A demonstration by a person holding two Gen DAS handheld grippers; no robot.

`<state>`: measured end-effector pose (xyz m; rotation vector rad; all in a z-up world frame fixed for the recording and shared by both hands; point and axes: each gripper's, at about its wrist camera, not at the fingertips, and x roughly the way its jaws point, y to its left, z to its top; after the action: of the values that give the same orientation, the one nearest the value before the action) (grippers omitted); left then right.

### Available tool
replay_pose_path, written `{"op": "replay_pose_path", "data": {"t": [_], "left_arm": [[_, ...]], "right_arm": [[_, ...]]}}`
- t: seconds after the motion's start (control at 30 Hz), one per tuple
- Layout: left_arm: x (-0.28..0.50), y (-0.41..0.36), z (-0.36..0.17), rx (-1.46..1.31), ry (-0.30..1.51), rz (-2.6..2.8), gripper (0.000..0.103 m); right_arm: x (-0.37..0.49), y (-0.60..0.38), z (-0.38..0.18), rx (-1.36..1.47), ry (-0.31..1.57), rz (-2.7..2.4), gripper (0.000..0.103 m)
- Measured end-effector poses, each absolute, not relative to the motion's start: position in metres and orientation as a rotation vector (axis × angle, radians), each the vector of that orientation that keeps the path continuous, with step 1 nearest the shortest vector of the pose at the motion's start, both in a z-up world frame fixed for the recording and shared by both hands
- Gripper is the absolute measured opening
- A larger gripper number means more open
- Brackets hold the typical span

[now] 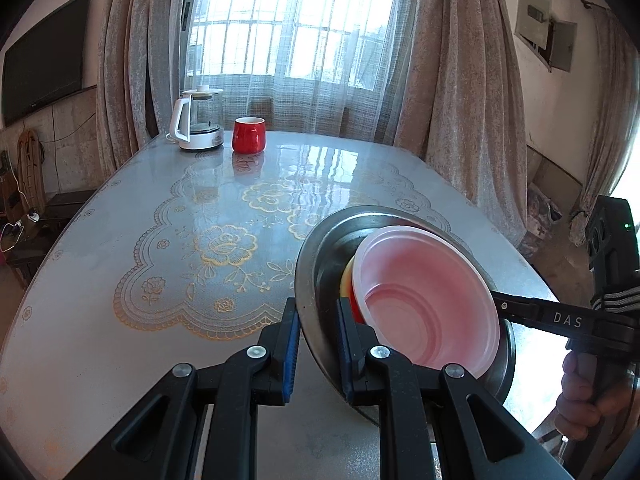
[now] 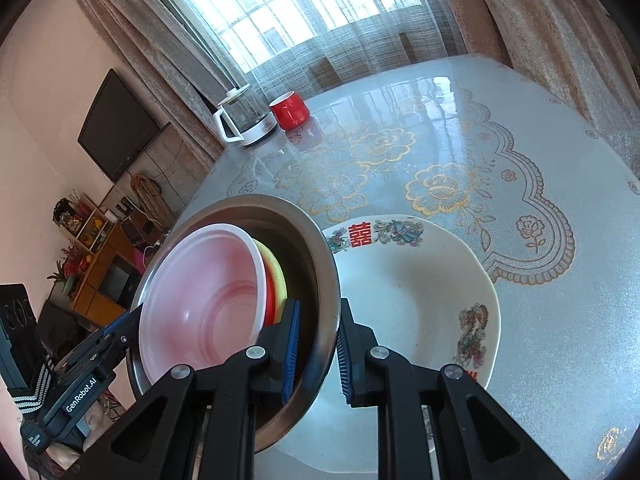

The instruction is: Organize plates and bowls

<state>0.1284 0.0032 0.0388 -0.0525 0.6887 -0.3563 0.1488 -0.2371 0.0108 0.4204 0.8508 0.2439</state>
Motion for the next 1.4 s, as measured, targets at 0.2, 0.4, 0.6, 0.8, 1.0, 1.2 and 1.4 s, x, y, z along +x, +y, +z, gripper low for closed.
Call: {"op": "replay_pose_path", "data": {"t": [0.2, 0.4, 0.6, 0.8, 1.0, 1.2, 1.4], "left_arm": [[0.133, -0.013, 0.037, -0.048, 0.705, -0.392, 0.016], [0.140, -0.026, 0.033, -0.061, 0.735, -0.420, 0.016], [0.149, -0.039, 0.032, -0.064, 0.752, -0.448, 0.016], [0.154, -0.047, 0.023, -0.055, 0.780, -0.446, 0.016], [0.151, -0.046, 0.015, -0.057, 0.803, -0.446, 0.017], [0.148, -0.047, 0.004, -0.056, 0.832, -0.442, 0.017], [0.149, -0.049, 0.006, -0.049, 0.835, -0.435, 0.018]], "right_arm": [[0.142, -0.256, 0.012, 0.447, 0.836, 0.210, 0.018], [0.136, -0.271, 0.014, 0.465, 0.825, 0.181, 0.019], [0.132, -0.285, 0.016, 0.482, 0.811, 0.155, 0.019], [0.134, -0.294, 0.007, 0.491, 0.830, 0.135, 0.019], [0.133, -0.292, -0.003, 0.477, 0.862, 0.131, 0.019], [0.134, -0.290, -0.011, 0.461, 0.881, 0.117, 0.019], [0.135, -0.290, -0.013, 0.454, 0.880, 0.112, 0.019]]}}
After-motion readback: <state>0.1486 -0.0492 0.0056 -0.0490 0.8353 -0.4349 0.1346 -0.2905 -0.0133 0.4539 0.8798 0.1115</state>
